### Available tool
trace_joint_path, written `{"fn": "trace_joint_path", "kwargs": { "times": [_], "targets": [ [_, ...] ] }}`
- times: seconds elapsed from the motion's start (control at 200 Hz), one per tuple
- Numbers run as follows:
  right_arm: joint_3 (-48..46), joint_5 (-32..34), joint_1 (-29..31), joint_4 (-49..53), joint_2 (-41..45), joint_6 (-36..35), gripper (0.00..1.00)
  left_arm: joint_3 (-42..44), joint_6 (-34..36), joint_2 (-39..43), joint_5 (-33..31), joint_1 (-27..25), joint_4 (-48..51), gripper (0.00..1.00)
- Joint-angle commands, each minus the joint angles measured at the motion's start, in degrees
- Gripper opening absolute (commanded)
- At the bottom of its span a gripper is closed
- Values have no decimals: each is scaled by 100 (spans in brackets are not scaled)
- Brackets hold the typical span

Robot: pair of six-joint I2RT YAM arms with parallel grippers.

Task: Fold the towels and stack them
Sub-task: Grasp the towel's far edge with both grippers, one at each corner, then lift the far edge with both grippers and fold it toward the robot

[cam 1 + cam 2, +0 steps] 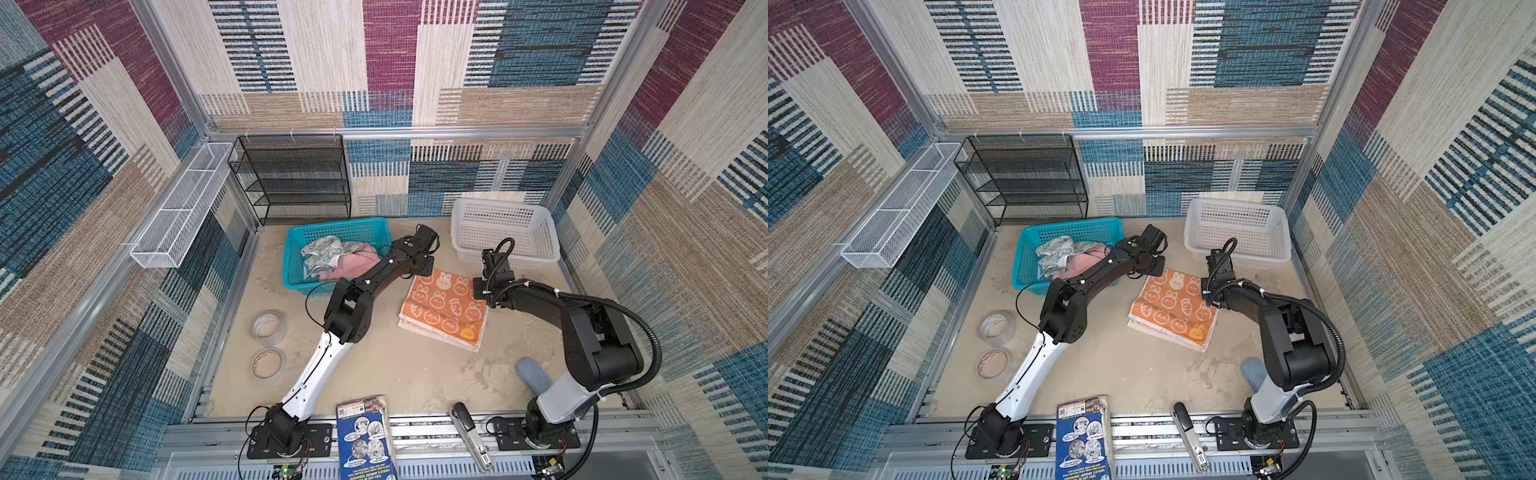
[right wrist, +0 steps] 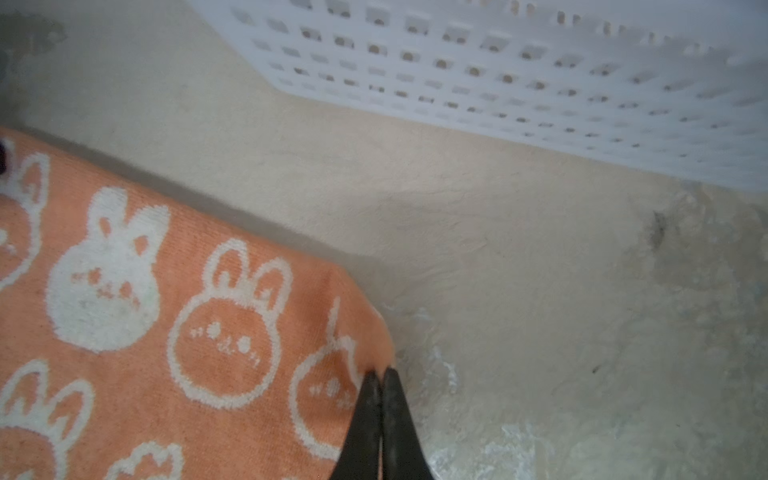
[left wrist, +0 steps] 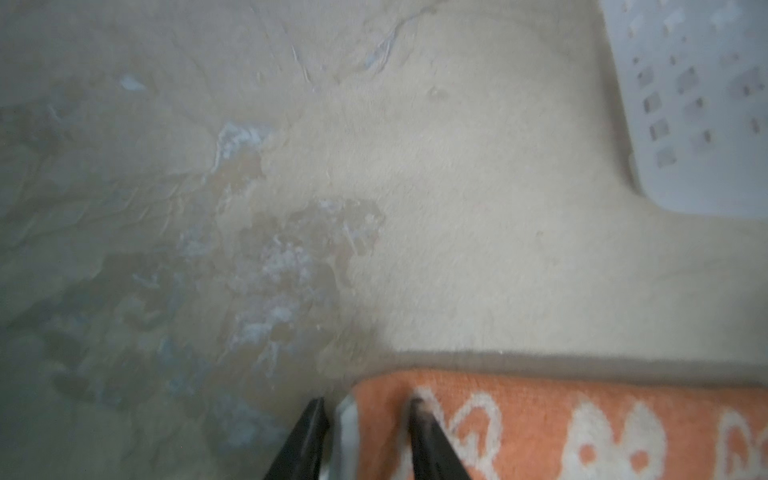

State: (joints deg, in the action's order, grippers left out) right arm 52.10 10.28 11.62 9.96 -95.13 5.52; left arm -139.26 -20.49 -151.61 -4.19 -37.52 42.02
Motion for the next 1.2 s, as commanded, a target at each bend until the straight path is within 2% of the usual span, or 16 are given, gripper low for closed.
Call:
{"fn": "trace_joint_path", "kwargs": {
  "times": [0.0,0.18,0.356,0.611,0.716,0.876,1.017,1.197],
  "targets": [
    [-15,-62,7,-162,50,-11,0,-2,-122,-28,-85,8,69,38],
    [-14,-92,3,-178,74,-20,0,-29,-73,-7,-24,29,-28,44],
    [-6,-132,3,-188,52,-20,0,-49,-165,-74,120,52,-51,41],
    [-9,-150,5,-187,39,-24,0,-57,-260,-191,237,78,-113,18],
    [-16,-160,3,-206,39,-16,0,-47,-271,-201,293,100,-126,0],
    [-49,-209,0,-302,77,26,0,78,-229,-53,407,104,-139,0],
    [-119,-180,-2,-491,240,130,0,627,-120,470,410,87,-471,0],
    [-263,-314,-11,-802,604,282,0,1981,-47,1562,281,69,-1413,0]
  ]
}}
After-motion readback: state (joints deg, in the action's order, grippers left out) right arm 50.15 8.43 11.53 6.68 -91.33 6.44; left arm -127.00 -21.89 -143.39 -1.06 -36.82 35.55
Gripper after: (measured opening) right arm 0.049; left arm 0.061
